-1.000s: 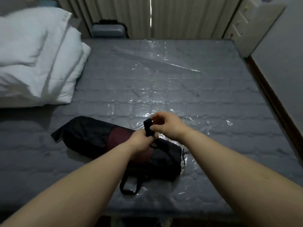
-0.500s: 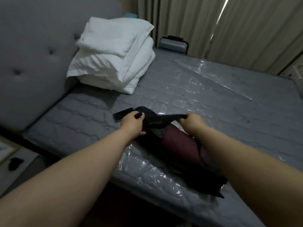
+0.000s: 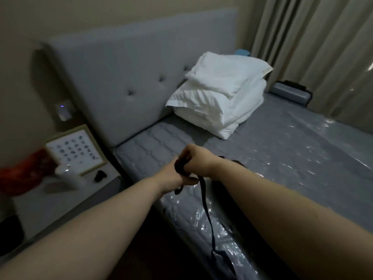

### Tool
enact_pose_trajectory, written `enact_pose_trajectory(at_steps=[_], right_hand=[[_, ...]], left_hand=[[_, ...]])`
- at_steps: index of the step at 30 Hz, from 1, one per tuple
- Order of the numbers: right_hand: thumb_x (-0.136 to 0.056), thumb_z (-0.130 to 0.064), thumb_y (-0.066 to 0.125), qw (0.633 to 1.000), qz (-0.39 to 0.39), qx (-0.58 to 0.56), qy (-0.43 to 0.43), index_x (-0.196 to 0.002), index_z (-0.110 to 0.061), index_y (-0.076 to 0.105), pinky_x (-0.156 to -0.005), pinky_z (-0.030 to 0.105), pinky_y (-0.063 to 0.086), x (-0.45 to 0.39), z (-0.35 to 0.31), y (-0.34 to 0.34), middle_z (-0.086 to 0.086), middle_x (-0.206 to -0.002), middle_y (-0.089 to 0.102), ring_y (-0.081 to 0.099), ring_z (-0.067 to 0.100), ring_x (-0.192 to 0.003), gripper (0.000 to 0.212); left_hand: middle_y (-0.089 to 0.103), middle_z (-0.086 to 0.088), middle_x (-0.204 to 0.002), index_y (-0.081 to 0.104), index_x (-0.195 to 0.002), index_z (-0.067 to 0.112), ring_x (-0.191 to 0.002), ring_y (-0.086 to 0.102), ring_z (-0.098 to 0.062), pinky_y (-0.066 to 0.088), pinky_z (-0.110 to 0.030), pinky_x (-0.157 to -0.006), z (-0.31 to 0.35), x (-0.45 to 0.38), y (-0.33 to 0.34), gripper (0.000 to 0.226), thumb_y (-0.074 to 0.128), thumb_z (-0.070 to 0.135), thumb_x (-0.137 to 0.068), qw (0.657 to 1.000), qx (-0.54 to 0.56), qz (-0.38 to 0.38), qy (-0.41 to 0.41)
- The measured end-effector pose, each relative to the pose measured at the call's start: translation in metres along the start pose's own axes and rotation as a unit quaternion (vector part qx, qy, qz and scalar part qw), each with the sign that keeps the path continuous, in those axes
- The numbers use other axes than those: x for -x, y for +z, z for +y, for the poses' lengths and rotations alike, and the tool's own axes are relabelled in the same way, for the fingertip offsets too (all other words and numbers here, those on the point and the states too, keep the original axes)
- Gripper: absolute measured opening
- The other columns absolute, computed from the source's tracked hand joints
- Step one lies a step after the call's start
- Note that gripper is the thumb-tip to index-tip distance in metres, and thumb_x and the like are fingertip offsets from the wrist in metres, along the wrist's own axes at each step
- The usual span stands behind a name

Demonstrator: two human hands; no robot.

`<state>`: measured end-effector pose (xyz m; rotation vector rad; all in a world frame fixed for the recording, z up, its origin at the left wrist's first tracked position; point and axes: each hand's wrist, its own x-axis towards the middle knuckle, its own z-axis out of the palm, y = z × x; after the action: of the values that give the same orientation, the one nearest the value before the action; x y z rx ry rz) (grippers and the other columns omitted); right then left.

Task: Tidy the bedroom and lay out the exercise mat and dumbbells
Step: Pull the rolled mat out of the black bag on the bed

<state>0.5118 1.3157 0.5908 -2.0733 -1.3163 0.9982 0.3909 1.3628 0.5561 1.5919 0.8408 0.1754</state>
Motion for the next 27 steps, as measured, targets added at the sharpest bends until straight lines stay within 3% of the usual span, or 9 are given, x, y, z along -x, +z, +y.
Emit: enact_pose_trajectory(at_steps=[2,6,8,11,13,17,19,23,27], right_hand=[[-0.077,-0.015,0.067,0.999,-0.021,-0.026,-0.034,-0.099,-0.022,0.050,-0.069,0.030,0.053,-0.020,-0.029,0.019,0.001,-0.097,0.056,0.057,0.017,-0.086,0.028],[-0.077,0.000,0.062,0.984,-0.079,-0.118,-0.107,-0.086,-0.020,0.054,-0.070,0.032,0.054,-0.049,-0.100,0.073,0.001,-0.089,0.058,0.059,0.022,-0.086,0.023],[-0.075,0.005,0.059,0.979,-0.095,-0.122,-0.135,-0.078,-0.021,0.056,-0.071,0.031,0.052,-0.056,-0.125,0.095,-0.002,-0.081,0.059,0.059,0.021,-0.083,0.027],[-0.077,0.008,0.054,0.980,-0.101,-0.077,-0.155,-0.079,-0.018,0.060,-0.057,0.019,0.049,-0.079,-0.165,0.130,-0.003,-0.072,0.059,0.058,0.017,-0.074,0.026],[-0.080,0.006,0.052,0.985,-0.065,-0.053,-0.149,-0.081,-0.017,0.061,-0.048,0.014,0.041,-0.102,-0.186,0.151,-0.004,-0.069,0.056,0.055,0.014,-0.069,0.025],[-0.082,0.001,0.047,0.991,0.002,0.044,-0.126,-0.083,-0.018,0.061,-0.056,0.022,0.042,-0.151,-0.225,0.199,0.001,-0.078,0.060,0.055,0.020,-0.074,0.024],[-0.082,-0.002,0.049,0.988,-0.037,0.101,-0.108,-0.094,-0.020,0.060,-0.062,0.026,0.045,-0.171,-0.249,0.234,0.007,-0.096,0.063,0.057,0.022,-0.080,0.024],[-0.076,-0.009,0.067,0.959,-0.244,0.119,-0.076,-0.142,-0.024,0.035,-0.080,0.032,0.051,-0.195,-0.291,0.314,0.009,-0.126,0.052,0.058,0.028,-0.105,0.074],[-0.065,-0.018,0.086,0.951,-0.296,-0.044,-0.079,-0.145,-0.026,0.032,-0.102,0.033,0.040,-0.203,-0.321,0.383,-0.002,-0.139,0.047,0.043,0.022,-0.128,0.097]], left_hand=[[0.061,0.012,-0.080,0.060,-0.094,0.024,-0.075,0.057,-0.004,0.045,-0.011,-0.057,-0.009,0.014,-0.026,0.028,0.078,0.013,-0.075,0.999,-0.013,0.044,-0.030],[0.069,-0.007,-0.103,0.067,-0.102,0.015,-0.100,0.063,-0.026,0.052,-0.042,-0.087,-0.040,0.042,-0.085,0.034,0.080,0.017,-0.071,0.980,0.088,0.142,-0.108],[0.070,-0.014,-0.101,0.065,-0.104,0.010,-0.097,0.065,-0.031,0.052,-0.050,-0.088,-0.052,0.052,-0.107,0.031,0.075,0.014,-0.074,0.957,0.154,0.220,-0.109],[0.071,-0.004,-0.080,0.060,-0.103,0.010,-0.077,0.069,-0.017,0.058,-0.034,-0.071,-0.075,0.074,-0.167,0.017,0.065,0.014,-0.086,0.937,0.120,0.296,-0.144],[0.068,-0.006,-0.091,0.053,-0.095,0.017,-0.086,0.066,-0.021,0.055,-0.035,-0.077,-0.095,0.093,-0.215,0.011,0.061,0.014,-0.088,0.937,-0.012,0.303,-0.174],[0.061,-0.007,-0.083,0.053,-0.074,0.020,-0.070,0.054,-0.018,0.039,-0.026,-0.056,-0.132,0.135,-0.312,0.018,0.054,0.015,-0.090,0.910,-0.123,0.333,-0.214],[0.058,-0.003,-0.072,0.055,-0.069,0.019,-0.066,0.052,-0.018,0.038,-0.027,-0.056,-0.146,0.150,-0.360,0.022,0.054,0.018,-0.091,0.906,-0.113,0.339,-0.227],[0.059,-0.004,-0.071,0.058,-0.068,0.018,-0.064,0.054,-0.017,0.041,-0.024,-0.056,-0.159,0.157,-0.445,0.023,0.058,0.009,-0.088,0.906,-0.007,0.376,-0.195],[0.062,-0.002,-0.072,0.059,-0.079,0.021,-0.066,0.058,-0.014,0.045,-0.023,-0.054,-0.160,0.149,-0.501,0.025,0.047,0.005,-0.093,0.898,0.162,0.366,-0.182]])
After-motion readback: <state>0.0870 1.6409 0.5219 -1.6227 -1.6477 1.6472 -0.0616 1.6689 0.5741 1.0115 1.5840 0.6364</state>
